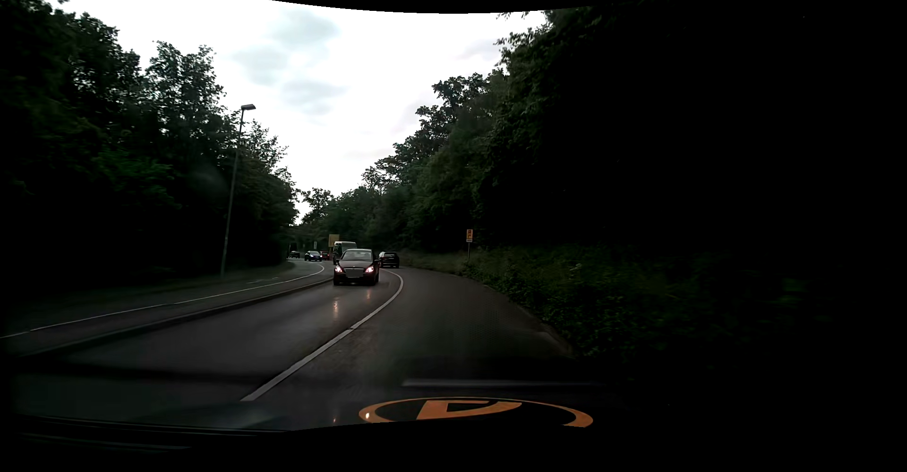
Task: Follow the waypoints while adhering to traffic rules and regulations
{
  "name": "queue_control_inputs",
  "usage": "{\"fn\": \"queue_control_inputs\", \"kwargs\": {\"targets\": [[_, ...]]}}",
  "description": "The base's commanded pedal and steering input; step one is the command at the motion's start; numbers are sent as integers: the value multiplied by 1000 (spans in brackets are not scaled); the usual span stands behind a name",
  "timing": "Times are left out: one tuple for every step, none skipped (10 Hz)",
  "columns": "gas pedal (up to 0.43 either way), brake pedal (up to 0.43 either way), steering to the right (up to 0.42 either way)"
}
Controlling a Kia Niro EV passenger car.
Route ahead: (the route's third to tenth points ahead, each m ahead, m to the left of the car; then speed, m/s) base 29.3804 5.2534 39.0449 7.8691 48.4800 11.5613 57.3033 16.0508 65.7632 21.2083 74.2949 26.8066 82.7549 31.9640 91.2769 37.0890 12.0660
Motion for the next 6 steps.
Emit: {"fn": "queue_control_inputs", "kwargs": {"targets": [[130,0,-8],[130,0,-10],[130,0,-14],[130,0,-17],[130,0,-18],[118,0,-21]]}}
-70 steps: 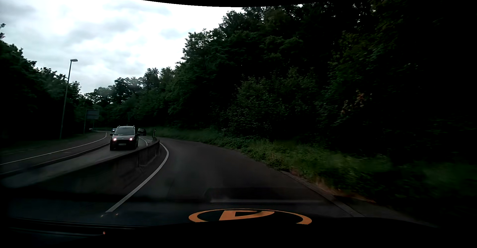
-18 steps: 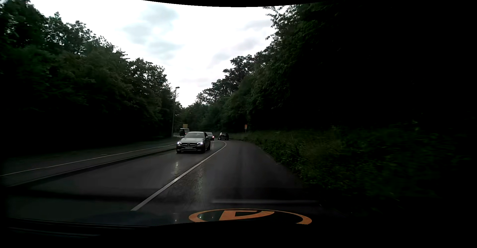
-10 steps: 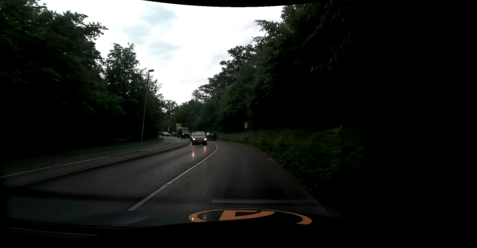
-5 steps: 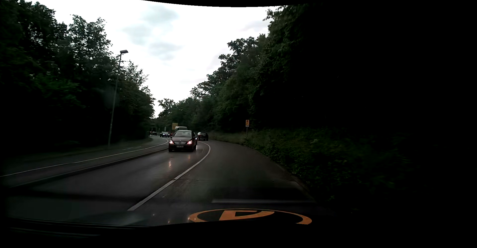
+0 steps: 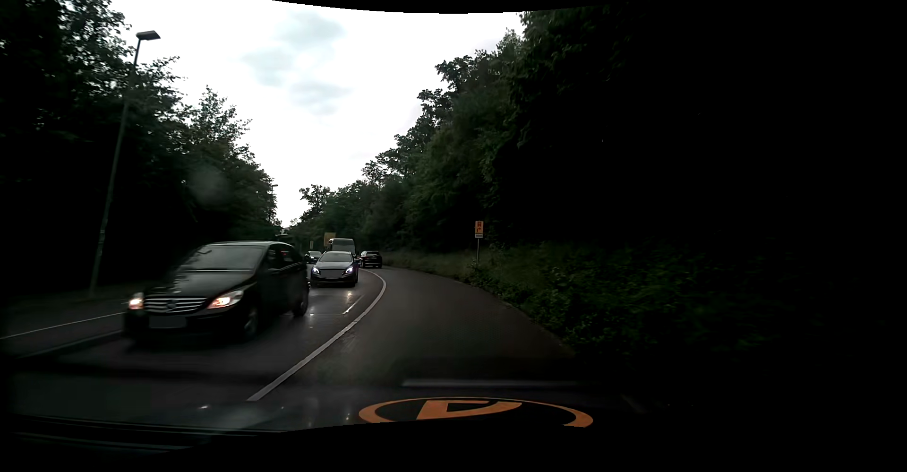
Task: Follow the waypoints while adhering to traffic rules and regulations
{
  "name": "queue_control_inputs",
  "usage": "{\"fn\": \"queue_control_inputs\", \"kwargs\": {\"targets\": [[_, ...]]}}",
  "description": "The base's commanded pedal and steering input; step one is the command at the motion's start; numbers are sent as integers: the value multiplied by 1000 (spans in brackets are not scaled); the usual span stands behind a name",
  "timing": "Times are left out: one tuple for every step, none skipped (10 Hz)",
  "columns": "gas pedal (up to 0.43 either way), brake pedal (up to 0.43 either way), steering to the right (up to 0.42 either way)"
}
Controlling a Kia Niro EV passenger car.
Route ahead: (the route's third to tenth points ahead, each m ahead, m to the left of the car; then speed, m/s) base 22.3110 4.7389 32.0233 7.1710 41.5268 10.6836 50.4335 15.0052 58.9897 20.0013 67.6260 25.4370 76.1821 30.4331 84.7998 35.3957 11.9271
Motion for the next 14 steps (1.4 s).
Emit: {"fn": "queue_control_inputs", "kwargs": {"targets": [[118,0,-27],[110,0,-29],[98,0,-30],[79,0,-32],[79,0,-36],[79,0,-39],[79,0,-42],[79,0,-46],[67,0,-48],[59,0,-49],[59,0,-51],[47,0,-51],[39,0,-53],[20,0,-53]]}}
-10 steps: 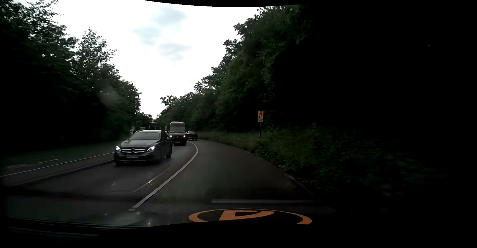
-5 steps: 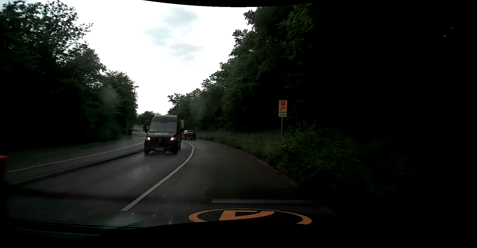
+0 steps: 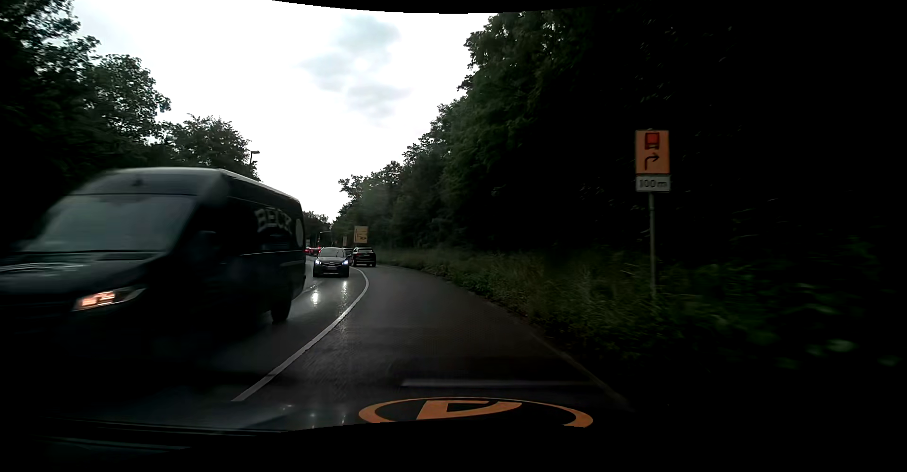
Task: Follow the waypoints while adhering to traffic rules and regulations
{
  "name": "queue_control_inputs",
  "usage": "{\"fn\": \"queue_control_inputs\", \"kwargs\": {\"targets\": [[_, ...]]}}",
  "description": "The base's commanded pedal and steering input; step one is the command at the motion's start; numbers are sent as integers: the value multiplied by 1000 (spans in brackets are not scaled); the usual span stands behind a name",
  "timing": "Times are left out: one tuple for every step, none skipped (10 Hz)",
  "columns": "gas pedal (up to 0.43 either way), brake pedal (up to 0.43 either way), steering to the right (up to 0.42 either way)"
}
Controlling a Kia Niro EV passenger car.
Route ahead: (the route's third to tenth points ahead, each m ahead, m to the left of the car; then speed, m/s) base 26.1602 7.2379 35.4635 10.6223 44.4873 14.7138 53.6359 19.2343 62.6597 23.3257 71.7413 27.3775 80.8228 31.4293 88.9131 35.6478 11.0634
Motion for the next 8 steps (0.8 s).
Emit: {"fn": "queue_control_inputs", "kwargs": {"targets": [[8,0,-53],[8,0,-53],[8,0,-53],[8,0,-53],[8,0,-53],[8,0,-53],[8,0,-53],[8,0,-53]]}}
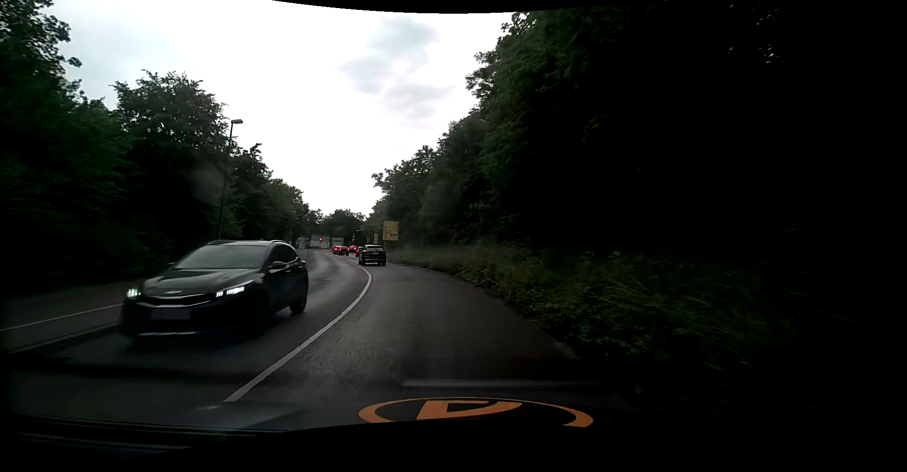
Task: Follow the waypoints while adhering to traffic rules and regulations
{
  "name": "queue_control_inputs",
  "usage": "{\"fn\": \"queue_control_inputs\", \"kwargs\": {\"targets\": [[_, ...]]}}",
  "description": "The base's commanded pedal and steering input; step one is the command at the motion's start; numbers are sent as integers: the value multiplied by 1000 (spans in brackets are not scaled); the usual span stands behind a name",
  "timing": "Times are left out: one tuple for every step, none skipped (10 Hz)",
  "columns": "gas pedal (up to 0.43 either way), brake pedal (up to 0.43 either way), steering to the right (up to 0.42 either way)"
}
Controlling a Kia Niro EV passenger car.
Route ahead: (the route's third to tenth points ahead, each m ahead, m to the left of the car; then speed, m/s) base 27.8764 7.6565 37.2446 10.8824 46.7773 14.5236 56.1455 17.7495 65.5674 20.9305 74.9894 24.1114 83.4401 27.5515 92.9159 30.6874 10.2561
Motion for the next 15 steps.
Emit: {"fn": "queue_control_inputs", "kwargs": {"targets": [[8,0,-54],[8,0,-52],[20,0,-50],[28,0,-50],[47,0,-50],[67,0,-50],[87,0,-50],[87,0,-50],[98,0,-50],[118,0,-50],[130,0,-50],[130,0,-49],[130,0,-48],[130,0,-47],[130,0,-46]]}}
